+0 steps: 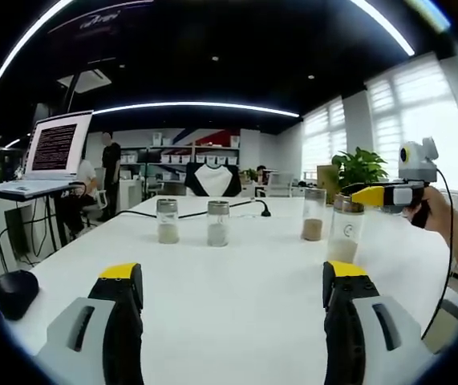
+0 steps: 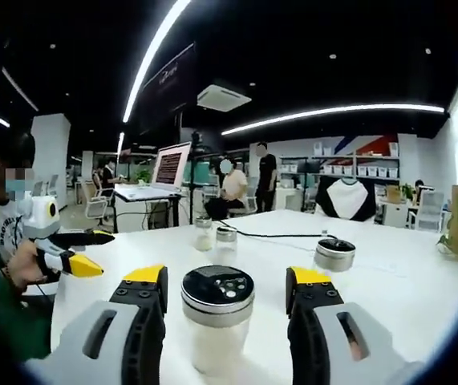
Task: Rotate the seasoning bottle until the label or dispensing opening points toward the visible target arrow and the bottle remains upright within the marked orientation range
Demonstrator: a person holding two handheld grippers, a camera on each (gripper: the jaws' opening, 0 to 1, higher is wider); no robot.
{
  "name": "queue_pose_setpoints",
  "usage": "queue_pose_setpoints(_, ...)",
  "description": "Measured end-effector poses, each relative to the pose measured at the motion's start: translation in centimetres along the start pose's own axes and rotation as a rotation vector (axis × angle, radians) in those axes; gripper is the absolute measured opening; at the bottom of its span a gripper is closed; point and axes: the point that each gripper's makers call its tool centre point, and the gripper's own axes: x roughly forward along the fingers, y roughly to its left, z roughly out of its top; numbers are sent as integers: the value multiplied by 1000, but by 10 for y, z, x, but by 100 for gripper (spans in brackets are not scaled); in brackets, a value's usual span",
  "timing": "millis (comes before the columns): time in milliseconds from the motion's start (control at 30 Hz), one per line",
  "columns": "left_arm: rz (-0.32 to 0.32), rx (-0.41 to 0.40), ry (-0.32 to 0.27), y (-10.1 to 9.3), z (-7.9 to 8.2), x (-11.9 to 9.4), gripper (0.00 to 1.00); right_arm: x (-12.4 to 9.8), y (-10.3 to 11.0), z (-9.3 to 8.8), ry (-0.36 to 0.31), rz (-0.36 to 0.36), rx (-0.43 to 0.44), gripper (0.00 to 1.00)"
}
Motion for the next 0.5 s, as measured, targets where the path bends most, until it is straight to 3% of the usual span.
queue_pose_setpoints(100, 0, -1, 2, 0, -1, 0, 98, -2, 6, 0, -26, 78, 70, 60)
queue_pose_setpoints(267, -1, -1, 3, -1, -1, 0, 98, -2, 10, -4, -11, 140, 12, 59)
queue_pose_setpoints(400, -2, 0, 4, -1, -1, 0, 98, 3, 14, 0, -48, 233, 60, 58)
queue_pose_setpoints(500, -12, -22, -5, -3, 1, 0, 98, 7, 12, -2, -38, 258, 71, 59)
